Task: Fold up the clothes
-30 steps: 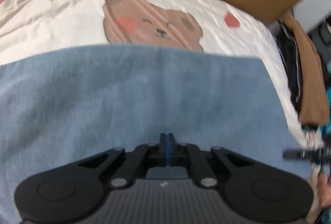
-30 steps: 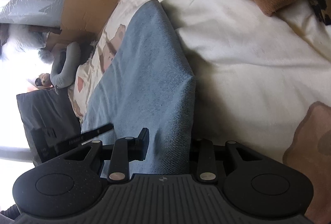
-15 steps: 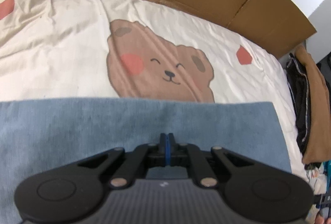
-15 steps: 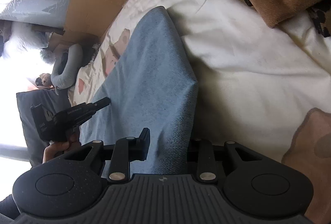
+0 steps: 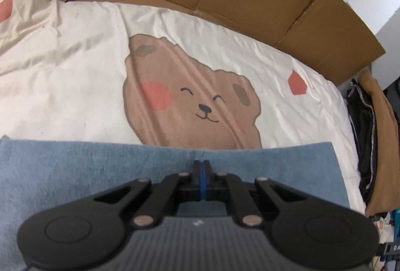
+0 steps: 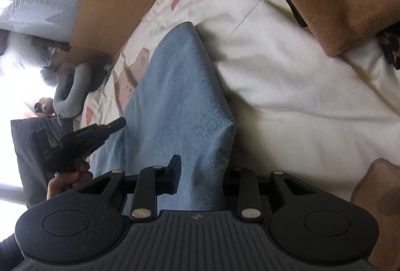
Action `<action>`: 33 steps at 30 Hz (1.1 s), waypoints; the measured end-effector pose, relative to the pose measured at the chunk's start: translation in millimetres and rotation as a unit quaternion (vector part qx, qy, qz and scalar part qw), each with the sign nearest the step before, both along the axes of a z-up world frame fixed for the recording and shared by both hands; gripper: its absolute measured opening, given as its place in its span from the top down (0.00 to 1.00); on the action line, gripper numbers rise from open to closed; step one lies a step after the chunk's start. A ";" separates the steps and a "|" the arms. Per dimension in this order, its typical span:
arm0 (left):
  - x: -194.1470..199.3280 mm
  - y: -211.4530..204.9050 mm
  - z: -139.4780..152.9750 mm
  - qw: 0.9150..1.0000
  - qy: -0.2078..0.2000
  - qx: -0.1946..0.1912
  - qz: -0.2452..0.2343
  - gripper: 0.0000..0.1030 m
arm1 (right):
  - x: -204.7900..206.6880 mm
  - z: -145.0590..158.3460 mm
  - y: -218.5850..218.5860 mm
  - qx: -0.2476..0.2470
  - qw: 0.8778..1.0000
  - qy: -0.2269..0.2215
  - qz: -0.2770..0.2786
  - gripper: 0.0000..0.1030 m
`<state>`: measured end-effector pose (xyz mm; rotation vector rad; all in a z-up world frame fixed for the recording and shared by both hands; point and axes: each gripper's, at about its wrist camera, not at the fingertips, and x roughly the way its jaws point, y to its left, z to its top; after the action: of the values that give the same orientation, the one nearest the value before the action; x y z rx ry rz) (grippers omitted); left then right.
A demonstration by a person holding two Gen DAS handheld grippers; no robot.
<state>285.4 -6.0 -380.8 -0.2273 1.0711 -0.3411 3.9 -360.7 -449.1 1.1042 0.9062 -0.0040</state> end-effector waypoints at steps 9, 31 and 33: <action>-48.4 15.6 -1.1 1.000 0.014 -0.006 -0.022 0.98 | 5.7 -3.6 -2.4 0.001 1.000 0.012 -0.003 0.70; -137.6 113.2 46.7 0.997 -0.060 -0.007 0.053 0.46 | 52.0 117.7 54.9 -0.124 0.982 0.015 0.145 0.94; -142.7 124.0 52.4 0.995 -0.070 -0.014 0.073 0.41 | 59.6 133.4 63.1 -0.141 0.976 0.016 0.166 0.94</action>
<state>142.7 118.0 -328.4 -0.3005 0.9055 -0.2364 63.5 -297.6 -315.7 0.6827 1.0741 0.1214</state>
